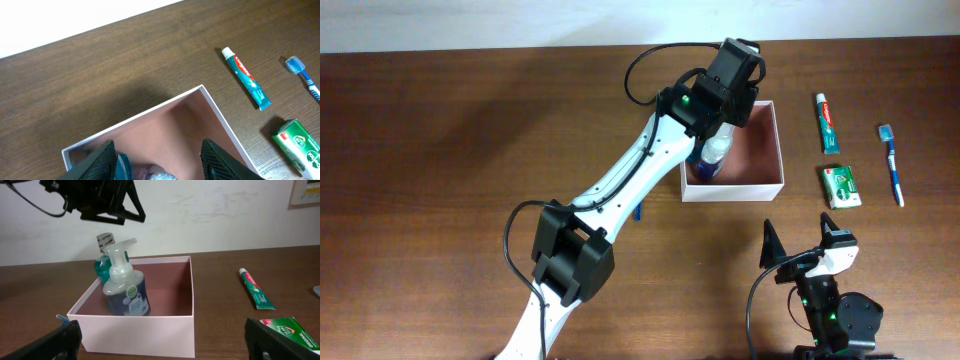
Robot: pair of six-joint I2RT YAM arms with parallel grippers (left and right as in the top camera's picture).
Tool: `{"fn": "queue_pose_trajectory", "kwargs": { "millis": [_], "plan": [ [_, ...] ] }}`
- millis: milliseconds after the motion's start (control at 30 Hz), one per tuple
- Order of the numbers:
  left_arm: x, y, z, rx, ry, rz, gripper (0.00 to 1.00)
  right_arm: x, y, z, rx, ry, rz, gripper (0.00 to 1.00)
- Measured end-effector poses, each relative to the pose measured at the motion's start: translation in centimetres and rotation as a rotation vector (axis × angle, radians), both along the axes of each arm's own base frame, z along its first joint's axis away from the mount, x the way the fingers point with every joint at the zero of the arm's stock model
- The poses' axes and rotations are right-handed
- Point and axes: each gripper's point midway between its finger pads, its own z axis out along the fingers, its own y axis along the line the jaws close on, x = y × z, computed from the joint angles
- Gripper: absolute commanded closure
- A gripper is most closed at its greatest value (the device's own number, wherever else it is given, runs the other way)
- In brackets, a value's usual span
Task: Pack container
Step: 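Lower the soap bottle into the box beside the Listerine, release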
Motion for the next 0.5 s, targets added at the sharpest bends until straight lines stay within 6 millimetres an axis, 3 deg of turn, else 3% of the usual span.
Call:
{"fn": "queue_pose_trajectory", "kwargs": {
  "millis": [100,200,267,400,500],
  "plan": [
    [0.4,-0.1,1.8,-0.016,-0.037,-0.008,0.43,0.0,0.0,0.0,0.000,0.000,0.000,0.01],
    [1.1,0.2,5.7,-0.059,-0.101,-0.004,0.31,0.0,0.0,0.0,0.000,0.000,0.000,0.01],
    [1.6,1.0,8.5,-0.085,-0.144,0.005,0.28,0.0,0.0,0.0,0.000,0.000,0.000,0.01],
    [2.1,4.5,12.5,-0.101,-0.173,0.054,0.26,0.0,0.0,0.0,0.000,0.000,0.000,0.01],
    [2.0,8.2,12.8,-0.057,-0.124,0.102,0.21,0.0,0.0,0.0,-0.001,0.000,0.000,0.01]
  ]
}}
